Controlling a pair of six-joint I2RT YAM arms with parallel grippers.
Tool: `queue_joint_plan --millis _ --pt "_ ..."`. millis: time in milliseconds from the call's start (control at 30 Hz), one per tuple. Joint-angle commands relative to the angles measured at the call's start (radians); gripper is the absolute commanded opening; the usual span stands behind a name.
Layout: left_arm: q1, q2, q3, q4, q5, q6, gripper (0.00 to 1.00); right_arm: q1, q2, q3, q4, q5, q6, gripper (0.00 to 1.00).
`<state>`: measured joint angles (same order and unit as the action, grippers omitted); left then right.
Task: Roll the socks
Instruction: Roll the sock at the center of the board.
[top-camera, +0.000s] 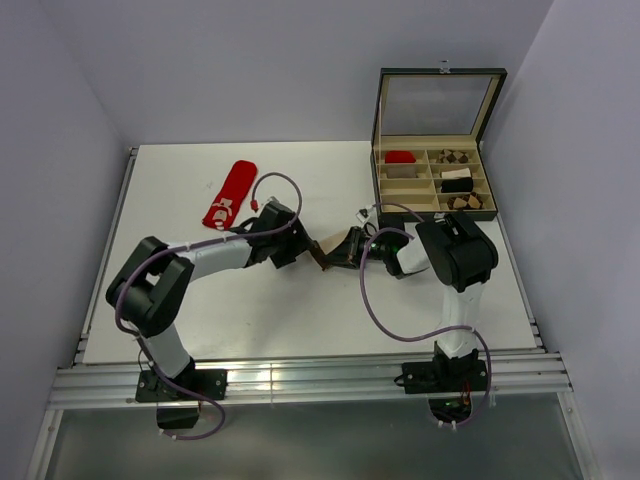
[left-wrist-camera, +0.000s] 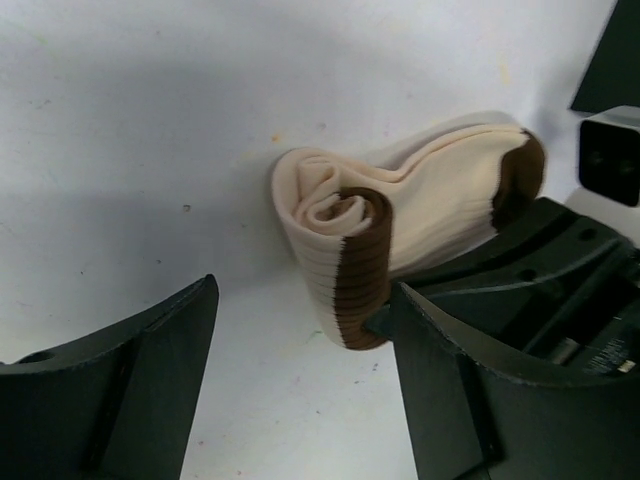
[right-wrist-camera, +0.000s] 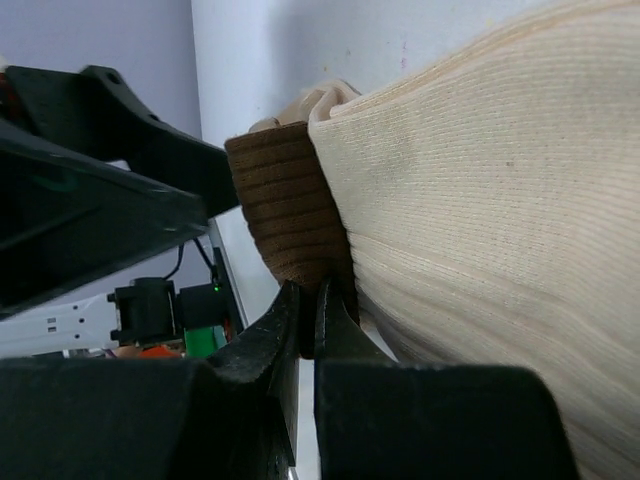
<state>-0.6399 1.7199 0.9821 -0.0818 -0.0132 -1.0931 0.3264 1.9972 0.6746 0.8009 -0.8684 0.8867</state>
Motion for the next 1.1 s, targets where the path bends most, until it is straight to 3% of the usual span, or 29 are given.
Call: queue_joint_plan --millis 0,400,567,700,833,867,967,1000,1067 --pt "-0.009 0.032 0.046 0.034 0.018 0.016 0.74 -0.007 0.061 -0.026 -0.167 0.057 -0.034 0.00" --pt "-0.012 0.109 0.075 0.039 0.018 0.039 0.71 -0.021 0.086 -0.009 -0.200 0.054 -0.046 0.00" --pt "-0.012 0.132 0.082 0.011 -0.014 0.048 0.64 -0.021 0.078 -0.009 -0.207 0.055 -0.052 0.00" --pt "-0.012 0.144 0.081 -0.028 -0.019 0.053 0.50 -0.023 0.064 -0.003 -0.236 0.066 -0.071 0.00" --pt "-0.012 0.138 0.090 -0.094 -0.037 0.062 0.19 -0.021 0.055 0.013 -0.276 0.078 -0.101 0.00" --pt "-0.012 0.133 0.092 -0.110 -0.042 0.073 0.17 -0.020 0.051 0.014 -0.279 0.077 -0.106 0.00" --pt "-0.012 0.118 0.096 -0.183 -0.065 0.096 0.10 0.000 0.035 0.034 -0.328 0.089 -0.132 0.11" --pt "-0.012 0.113 0.098 -0.200 -0.070 0.110 0.09 0.008 0.028 0.049 -0.344 0.095 -0.155 0.20" --pt "-0.012 0.096 0.090 -0.240 -0.079 0.125 0.07 0.029 -0.004 0.059 -0.371 0.111 -0.176 0.29"
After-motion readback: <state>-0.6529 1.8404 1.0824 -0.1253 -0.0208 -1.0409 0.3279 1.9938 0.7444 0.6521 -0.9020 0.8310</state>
